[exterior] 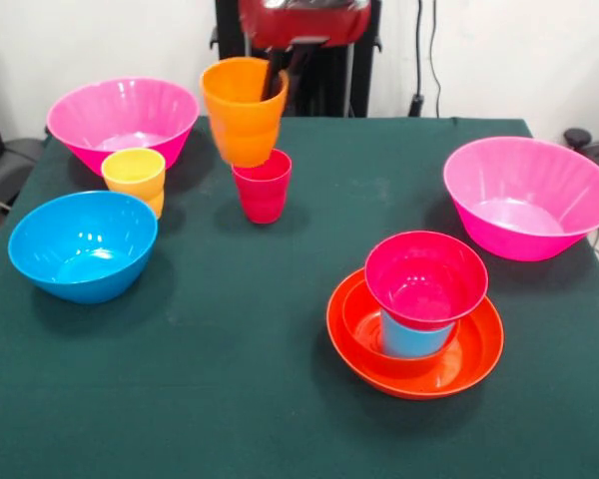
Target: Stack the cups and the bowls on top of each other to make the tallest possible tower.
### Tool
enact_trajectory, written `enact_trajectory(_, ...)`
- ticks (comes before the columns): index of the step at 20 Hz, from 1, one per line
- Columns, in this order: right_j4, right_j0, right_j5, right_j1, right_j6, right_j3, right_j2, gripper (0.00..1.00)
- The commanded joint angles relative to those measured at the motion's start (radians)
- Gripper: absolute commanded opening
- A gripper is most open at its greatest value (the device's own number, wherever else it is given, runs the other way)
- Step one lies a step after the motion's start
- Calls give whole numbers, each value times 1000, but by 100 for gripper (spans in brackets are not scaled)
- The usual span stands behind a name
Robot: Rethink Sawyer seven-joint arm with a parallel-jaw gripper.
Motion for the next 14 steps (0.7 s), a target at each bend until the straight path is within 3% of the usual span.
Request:
enact_trajectory(1, 3, 117, 159, 50, 225, -196, -24, 0)
enact_trajectory(3, -5, 154, 137, 75, 254, -237, -32, 0)
enact_trajectory(8, 20, 215, 250, 85, 262, -357, -49, 0)
enact_trajectory(14, 44, 248, 266, 155, 278, -443, -48, 0)
